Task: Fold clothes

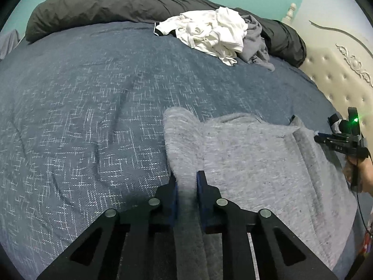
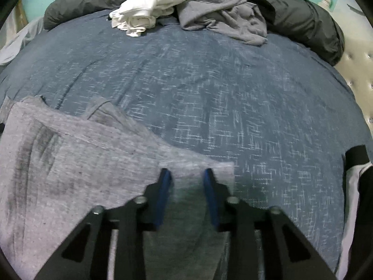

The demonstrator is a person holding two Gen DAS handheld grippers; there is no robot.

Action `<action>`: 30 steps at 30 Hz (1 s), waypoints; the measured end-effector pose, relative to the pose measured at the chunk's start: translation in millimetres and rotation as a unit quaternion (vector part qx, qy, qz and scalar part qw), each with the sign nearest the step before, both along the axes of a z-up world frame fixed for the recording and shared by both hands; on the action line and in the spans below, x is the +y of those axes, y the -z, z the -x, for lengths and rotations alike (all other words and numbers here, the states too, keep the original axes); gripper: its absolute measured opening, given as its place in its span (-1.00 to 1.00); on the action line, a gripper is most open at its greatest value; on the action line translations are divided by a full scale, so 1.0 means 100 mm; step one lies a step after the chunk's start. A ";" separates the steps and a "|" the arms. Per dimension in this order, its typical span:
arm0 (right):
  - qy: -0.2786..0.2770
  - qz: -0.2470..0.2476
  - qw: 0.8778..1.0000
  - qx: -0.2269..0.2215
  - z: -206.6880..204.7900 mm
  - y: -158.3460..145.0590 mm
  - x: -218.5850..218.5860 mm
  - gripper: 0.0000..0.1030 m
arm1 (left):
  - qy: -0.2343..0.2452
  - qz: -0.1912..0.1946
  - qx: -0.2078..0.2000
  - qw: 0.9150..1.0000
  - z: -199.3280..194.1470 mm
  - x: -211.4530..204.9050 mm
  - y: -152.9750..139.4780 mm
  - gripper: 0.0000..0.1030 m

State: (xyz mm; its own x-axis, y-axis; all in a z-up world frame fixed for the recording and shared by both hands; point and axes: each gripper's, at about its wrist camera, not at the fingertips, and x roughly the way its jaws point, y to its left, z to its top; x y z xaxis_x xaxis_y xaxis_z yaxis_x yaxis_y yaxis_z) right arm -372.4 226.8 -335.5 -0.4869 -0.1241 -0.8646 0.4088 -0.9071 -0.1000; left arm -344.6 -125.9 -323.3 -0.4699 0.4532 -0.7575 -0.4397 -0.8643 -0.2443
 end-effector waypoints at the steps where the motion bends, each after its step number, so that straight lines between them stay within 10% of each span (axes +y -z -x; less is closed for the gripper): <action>1: 0.000 0.001 1.000 0.006 -0.01 -0.02 0.01 -0.69 | 0.000 0.001 0.002 1.000 0.00 0.00 0.00 -0.72; 10: 0.027 0.079 0.995 0.058 -0.12 -0.34 0.22 -0.90 | -0.025 -0.071 -0.015 0.997 -0.01 -0.21 -0.02 -0.75; 21: 0.081 0.109 0.991 0.020 0.04 -0.14 0.44 -0.90 | -0.054 -0.150 -0.066 0.985 0.08 -0.43 0.18 -0.75; 30: 0.089 0.102 0.991 0.009 0.14 -0.17 0.50 -0.90 | -0.060 -0.131 -0.070 0.987 0.12 -0.39 0.14 -0.77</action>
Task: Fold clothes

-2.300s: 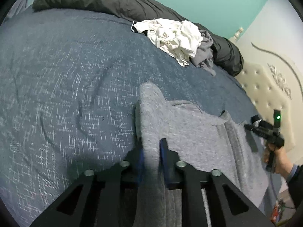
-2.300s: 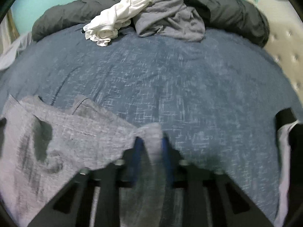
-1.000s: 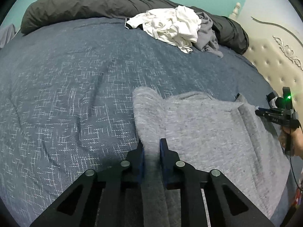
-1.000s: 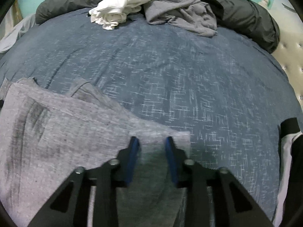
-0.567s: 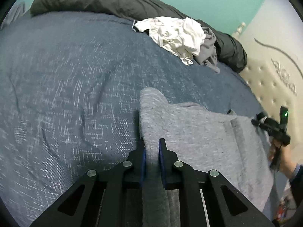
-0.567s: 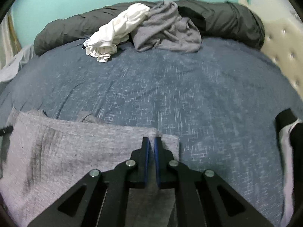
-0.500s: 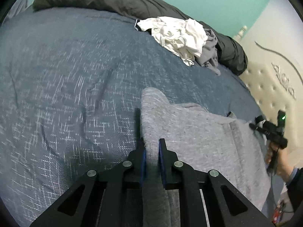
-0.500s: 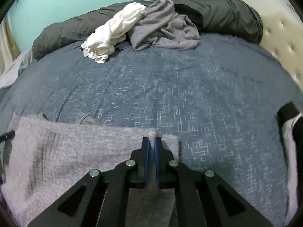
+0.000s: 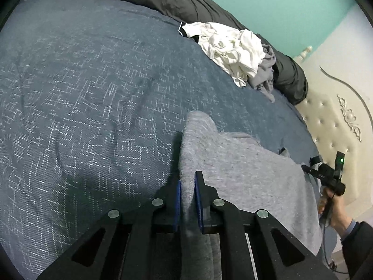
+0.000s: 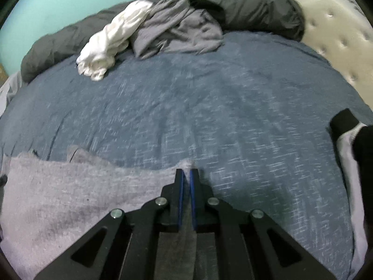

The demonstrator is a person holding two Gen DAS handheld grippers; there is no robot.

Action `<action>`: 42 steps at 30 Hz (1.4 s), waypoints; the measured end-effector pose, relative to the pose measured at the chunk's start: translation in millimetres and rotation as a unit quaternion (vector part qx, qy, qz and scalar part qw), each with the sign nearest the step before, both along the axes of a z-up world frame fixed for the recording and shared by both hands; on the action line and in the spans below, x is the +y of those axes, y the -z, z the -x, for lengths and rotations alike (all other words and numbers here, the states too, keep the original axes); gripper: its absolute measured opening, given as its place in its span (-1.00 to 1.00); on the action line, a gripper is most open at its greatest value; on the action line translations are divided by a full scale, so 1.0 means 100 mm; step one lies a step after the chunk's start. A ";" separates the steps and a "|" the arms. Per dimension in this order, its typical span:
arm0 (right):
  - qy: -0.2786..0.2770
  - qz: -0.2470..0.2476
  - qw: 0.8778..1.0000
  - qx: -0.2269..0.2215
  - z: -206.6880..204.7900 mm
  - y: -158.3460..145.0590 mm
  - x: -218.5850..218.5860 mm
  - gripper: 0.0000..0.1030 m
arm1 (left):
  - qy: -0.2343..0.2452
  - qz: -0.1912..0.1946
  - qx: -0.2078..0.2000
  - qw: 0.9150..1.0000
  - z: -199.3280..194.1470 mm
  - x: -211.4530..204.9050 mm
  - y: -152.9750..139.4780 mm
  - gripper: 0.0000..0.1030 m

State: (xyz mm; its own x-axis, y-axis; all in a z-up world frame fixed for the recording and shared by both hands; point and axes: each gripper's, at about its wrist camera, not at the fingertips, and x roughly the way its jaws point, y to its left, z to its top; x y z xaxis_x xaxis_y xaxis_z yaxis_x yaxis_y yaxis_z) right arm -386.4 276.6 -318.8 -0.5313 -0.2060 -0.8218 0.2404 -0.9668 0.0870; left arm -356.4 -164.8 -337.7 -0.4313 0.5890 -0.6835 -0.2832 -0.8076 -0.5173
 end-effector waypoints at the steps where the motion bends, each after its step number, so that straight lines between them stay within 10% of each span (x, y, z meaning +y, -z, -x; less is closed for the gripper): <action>1: -0.008 0.011 1.000 -0.012 0.01 0.02 0.01 -0.90 | 0.003 0.000 -0.003 1.000 0.01 0.01 -0.01 -0.77; 6: -0.004 0.041 0.999 -0.004 -0.09 -0.11 0.22 -0.25 | 0.007 0.021 0.020 1.000 0.00 -0.04 -0.23 -0.72; 23: -0.018 0.140 0.990 0.003 -0.36 -0.09 0.51 -0.24 | 0.057 0.069 0.014 0.996 0.10 0.20 -0.16 -0.66; 31: -0.040 0.096 0.994 -0.037 -0.30 0.03 0.32 -0.24 | 0.052 0.077 0.034 0.995 0.10 0.21 -0.24 -0.82; 33: -0.036 0.062 0.996 -0.057 -0.22 0.11 0.20 -0.31 | 0.039 0.074 0.041 0.996 0.10 0.16 -0.30 -0.91; 35: -0.037 0.047 0.997 -0.057 -0.19 0.10 0.11 -0.91 | 0.026 0.070 0.048 0.996 0.10 0.11 -0.36 -0.91; 42: 0.000 -0.003 1.000 0.005 -0.23 -0.14 0.16 -0.96 | -0.003 0.061 0.046 0.997 0.20 -0.01 -0.33 -0.91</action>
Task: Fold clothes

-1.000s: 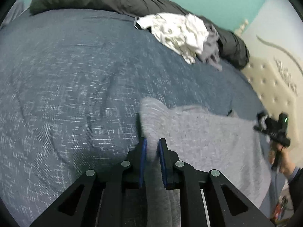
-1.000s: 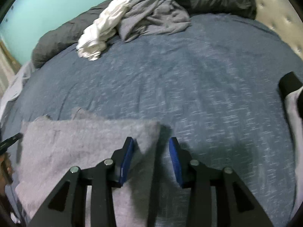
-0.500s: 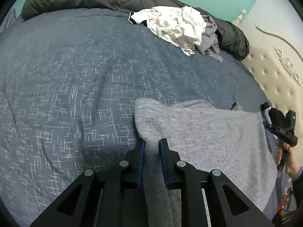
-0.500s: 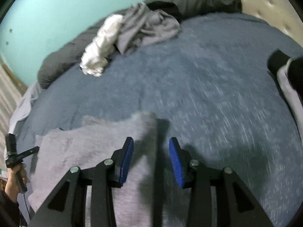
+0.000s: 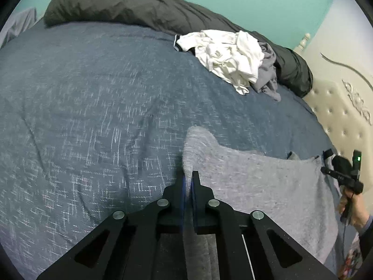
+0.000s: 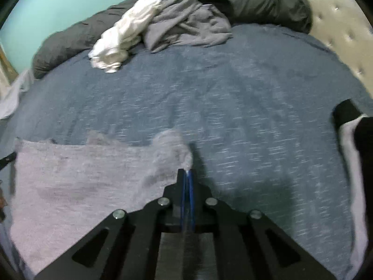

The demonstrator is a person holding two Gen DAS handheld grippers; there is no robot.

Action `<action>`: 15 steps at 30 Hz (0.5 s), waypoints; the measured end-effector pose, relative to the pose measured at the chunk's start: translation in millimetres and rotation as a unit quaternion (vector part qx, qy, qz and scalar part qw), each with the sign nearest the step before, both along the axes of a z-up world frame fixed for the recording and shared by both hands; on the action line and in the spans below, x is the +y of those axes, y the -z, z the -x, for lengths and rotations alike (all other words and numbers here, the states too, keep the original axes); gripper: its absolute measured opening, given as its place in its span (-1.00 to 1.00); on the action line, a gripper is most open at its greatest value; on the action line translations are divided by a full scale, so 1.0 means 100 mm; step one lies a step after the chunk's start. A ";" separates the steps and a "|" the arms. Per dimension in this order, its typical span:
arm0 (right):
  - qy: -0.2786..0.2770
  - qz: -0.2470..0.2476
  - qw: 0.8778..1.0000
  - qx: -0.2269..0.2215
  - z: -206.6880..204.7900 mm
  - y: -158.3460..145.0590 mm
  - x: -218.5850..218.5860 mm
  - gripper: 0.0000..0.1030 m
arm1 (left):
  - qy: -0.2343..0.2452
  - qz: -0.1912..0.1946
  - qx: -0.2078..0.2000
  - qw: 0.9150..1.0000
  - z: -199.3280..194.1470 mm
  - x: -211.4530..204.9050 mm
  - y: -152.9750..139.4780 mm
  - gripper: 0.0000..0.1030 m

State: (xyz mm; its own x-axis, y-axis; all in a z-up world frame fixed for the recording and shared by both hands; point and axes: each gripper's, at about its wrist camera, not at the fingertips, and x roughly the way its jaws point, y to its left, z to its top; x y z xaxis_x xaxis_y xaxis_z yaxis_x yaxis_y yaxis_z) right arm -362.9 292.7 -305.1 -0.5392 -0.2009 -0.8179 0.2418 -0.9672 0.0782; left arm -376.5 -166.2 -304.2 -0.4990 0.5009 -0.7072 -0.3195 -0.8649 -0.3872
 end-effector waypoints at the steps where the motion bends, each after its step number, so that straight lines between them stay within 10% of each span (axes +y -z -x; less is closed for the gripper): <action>1: 0.006 -0.001 1.000 -0.004 0.01 0.02 0.03 -0.96 | -0.005 -0.002 -0.003 1.000 0.02 -0.02 0.02 -0.91; 15: 0.007 0.017 1.000 -0.023 -0.04 0.15 0.14 -0.59 | 0.002 0.002 -0.030 1.000 -0.18 -0.10 0.02 -0.83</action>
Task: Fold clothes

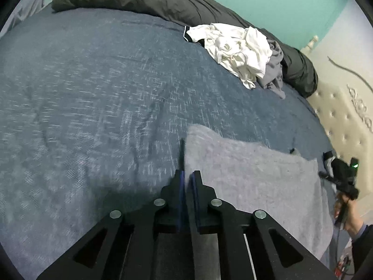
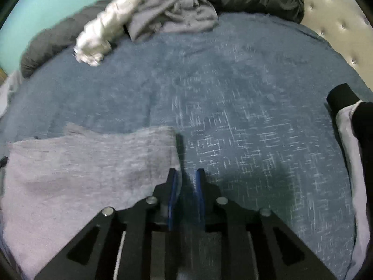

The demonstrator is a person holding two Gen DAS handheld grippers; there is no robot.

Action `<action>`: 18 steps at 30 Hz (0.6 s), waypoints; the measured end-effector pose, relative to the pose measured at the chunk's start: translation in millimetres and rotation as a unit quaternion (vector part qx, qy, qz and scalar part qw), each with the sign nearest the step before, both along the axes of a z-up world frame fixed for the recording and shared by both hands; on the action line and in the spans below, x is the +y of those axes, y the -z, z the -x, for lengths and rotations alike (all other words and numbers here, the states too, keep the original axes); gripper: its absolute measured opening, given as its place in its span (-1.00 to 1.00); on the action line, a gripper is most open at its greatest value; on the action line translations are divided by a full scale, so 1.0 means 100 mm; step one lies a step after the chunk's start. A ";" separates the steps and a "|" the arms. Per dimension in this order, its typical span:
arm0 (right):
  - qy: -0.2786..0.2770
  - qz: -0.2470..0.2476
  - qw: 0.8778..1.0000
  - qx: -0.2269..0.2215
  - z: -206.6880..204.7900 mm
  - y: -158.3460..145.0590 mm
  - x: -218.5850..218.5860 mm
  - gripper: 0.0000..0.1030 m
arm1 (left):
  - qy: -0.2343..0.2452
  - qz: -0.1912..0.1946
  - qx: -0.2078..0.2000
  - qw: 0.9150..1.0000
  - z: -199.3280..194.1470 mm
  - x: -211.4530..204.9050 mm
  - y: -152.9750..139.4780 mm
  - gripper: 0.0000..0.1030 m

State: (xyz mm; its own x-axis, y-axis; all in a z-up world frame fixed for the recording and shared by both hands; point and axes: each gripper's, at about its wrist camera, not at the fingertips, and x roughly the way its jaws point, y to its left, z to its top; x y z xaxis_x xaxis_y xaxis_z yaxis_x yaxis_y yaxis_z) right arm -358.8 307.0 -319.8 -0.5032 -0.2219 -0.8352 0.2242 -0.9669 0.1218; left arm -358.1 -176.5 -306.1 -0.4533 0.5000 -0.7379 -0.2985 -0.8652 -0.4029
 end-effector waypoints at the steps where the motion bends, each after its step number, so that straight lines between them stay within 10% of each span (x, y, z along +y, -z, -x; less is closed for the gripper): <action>1: -0.003 0.011 1.000 0.003 -0.08 -0.06 0.03 -0.49 | 0.007 -0.001 0.000 1.000 -0.10 -0.01 -0.04 -0.82; 5: -0.036 0.058 0.998 -0.011 -0.55 -0.22 0.12 -0.30 | 0.039 0.003 -0.010 0.999 -0.51 0.00 -0.14 -0.43; 18: -0.084 0.087 0.987 -0.105 -1.70 -0.03 0.30 -0.16 | 0.047 -0.012 -0.051 0.998 -1.58 0.00 -0.07 -0.36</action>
State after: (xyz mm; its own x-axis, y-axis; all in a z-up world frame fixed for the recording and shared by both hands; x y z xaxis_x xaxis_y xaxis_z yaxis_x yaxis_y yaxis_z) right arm -188.9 336.6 -316.7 -0.2676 -0.4360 -0.8592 0.3310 -0.8791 0.3430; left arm -200.1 -176.4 -299.1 -0.3268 0.5552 -0.7648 -0.3337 -0.8249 -0.4563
